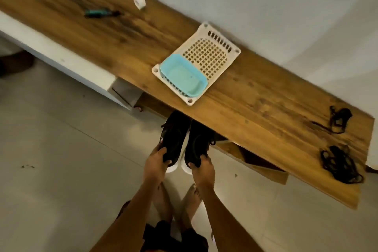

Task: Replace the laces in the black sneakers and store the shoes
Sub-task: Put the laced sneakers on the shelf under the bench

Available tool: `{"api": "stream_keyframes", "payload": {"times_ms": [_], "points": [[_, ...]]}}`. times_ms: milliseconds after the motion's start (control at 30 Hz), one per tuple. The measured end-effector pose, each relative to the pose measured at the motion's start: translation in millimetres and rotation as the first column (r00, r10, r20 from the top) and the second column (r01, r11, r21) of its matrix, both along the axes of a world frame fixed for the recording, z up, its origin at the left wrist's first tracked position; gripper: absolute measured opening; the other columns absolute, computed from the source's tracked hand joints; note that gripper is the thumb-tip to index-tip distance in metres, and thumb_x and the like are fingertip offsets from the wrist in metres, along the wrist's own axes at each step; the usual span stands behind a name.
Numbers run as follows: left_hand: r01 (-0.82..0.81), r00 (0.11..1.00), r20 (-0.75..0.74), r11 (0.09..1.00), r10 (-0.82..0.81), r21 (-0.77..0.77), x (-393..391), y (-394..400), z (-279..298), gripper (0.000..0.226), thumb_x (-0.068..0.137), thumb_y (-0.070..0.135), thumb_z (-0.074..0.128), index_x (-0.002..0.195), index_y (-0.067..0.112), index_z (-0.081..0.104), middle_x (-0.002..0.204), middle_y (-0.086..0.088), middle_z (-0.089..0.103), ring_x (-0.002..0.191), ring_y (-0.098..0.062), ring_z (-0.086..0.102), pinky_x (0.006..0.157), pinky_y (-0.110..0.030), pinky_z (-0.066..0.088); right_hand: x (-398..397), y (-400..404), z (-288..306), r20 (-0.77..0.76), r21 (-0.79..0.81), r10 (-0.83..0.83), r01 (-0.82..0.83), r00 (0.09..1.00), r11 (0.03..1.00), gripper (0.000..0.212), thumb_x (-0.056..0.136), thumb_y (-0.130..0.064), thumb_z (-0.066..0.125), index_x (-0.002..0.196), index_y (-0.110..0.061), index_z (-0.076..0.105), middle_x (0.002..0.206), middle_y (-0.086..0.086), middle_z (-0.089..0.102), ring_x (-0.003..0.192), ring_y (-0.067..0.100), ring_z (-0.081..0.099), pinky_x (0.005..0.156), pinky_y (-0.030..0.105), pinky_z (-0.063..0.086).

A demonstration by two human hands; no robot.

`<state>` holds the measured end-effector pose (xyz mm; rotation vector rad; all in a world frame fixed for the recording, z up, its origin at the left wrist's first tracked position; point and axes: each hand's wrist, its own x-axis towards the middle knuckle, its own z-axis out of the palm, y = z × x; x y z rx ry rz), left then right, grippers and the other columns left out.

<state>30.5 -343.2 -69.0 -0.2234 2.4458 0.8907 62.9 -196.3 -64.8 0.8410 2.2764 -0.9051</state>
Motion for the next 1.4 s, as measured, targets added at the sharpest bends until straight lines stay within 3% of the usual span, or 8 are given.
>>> {"api": "stream_keyframes", "payload": {"times_ms": [300,400,500,767,1033,1200,1300,1400], "points": [[-0.032,0.954,-0.298,0.999,0.036,0.018,-70,25,-183,0.038,0.088,0.006,0.06,0.125,0.005,0.057,0.138,-0.011,0.05,0.123,-0.028,0.051,0.101,-0.031,0.041,-61,33,-177,-0.192,0.171,-0.038,0.071,0.981,0.983,0.044,0.093,-0.023,0.056,0.134,-0.008,0.047,0.144,0.015,0.042,0.118,0.037,0.053,0.09,0.04,0.047],[-0.001,0.918,-0.395,0.999,0.016,0.038,-99,34,-212,0.036,0.086,0.0,0.059,0.121,0.002,0.059,0.134,-0.014,0.053,0.117,-0.032,0.056,0.09,-0.028,0.047,-79,46,-203,-0.211,0.22,-0.047,0.094,0.976,0.971,0.036,0.096,-0.023,0.053,0.127,-0.005,0.053,0.124,0.019,0.058,0.111,0.034,0.058,0.085,0.038,0.048],[0.039,0.898,-0.438,0.999,-0.025,0.024,-119,44,-235,0.029,0.084,-0.003,0.059,0.113,0.0,0.062,0.126,-0.017,0.059,0.102,-0.033,0.062,0.072,-0.022,0.046,-95,52,-218,-0.178,0.231,-0.079,0.12,0.981,0.966,0.038,0.099,-0.029,0.046,0.124,-0.002,0.054,0.121,0.018,0.062,0.114,0.03,0.058,0.088,0.034,0.047],[0.073,0.932,-0.359,0.997,-0.059,0.026,-133,77,-259,0.018,0.086,0.002,0.06,0.104,-0.001,0.061,0.13,-0.018,0.051,0.109,-0.033,0.055,0.077,-0.028,0.046,-110,55,-231,-0.103,0.192,-0.093,0.112,0.99,0.975,0.04,0.102,-0.025,0.038,0.133,-0.001,0.045,0.129,0.018,0.057,0.12,0.033,0.053,0.091,0.036,0.043],[0.167,0.939,-0.308,0.986,-0.156,0.012,-138,81,-259,0.03,0.088,0.006,0.06,0.118,0.003,0.059,0.14,-0.015,0.043,0.117,-0.031,0.052,0.081,-0.022,0.039,-109,57,-235,-0.056,0.175,-0.024,0.033,0.998,0.984,0.043,0.101,-0.026,0.039,0.137,-0.001,0.04,0.132,0.02,0.053,0.123,0.035,0.05,0.094,0.038,0.042],[0.331,0.927,-0.173,0.943,-0.333,-0.042,-147,69,-260,0.046,0.084,0.005,0.064,0.128,0.009,0.053,0.148,-0.014,0.03,0.132,-0.031,0.038,0.102,-0.036,0.042,-105,59,-231,-0.021,0.211,0.026,-0.021,0.999,0.977,0.043,0.099,-0.009,0.039,0.141,-0.005,0.036,0.138,0.018,0.048,0.127,0.032,0.047,0.097,0.034,0.042],[0.396,0.896,-0.191,0.916,-0.402,-0.068,-140,59,-257,0.062,0.082,0.008,0.068,0.138,0.019,0.043,0.156,-0.016,0.008,0.143,-0.035,0.016,0.105,-0.045,0.041,-97,59,-219,-0.12,0.17,-0.003,0.023,0.993,0.985,0.053,0.093,0.003,0.04,0.144,-0.01,0.036,0.142,0.017,0.044,0.129,0.032,0.044,0.099,0.03,0.039],[0.393,0.883,-0.245,0.916,-0.4,-0.079,-125,51,-239,0.066,0.085,0.011,0.065,0.143,0.021,0.036,0.157,-0.016,0.003,0.145,-0.035,0.005,0.107,-0.045,0.039,-86,55,-202,-0.271,0.182,0.033,0.018,0.962,0.983,0.054,0.087,0.009,0.044,0.139,-0.009,0.045,0.142,0.016,0.044,0.125,0.03,0.049,0.089,0.022,0.038]]}}
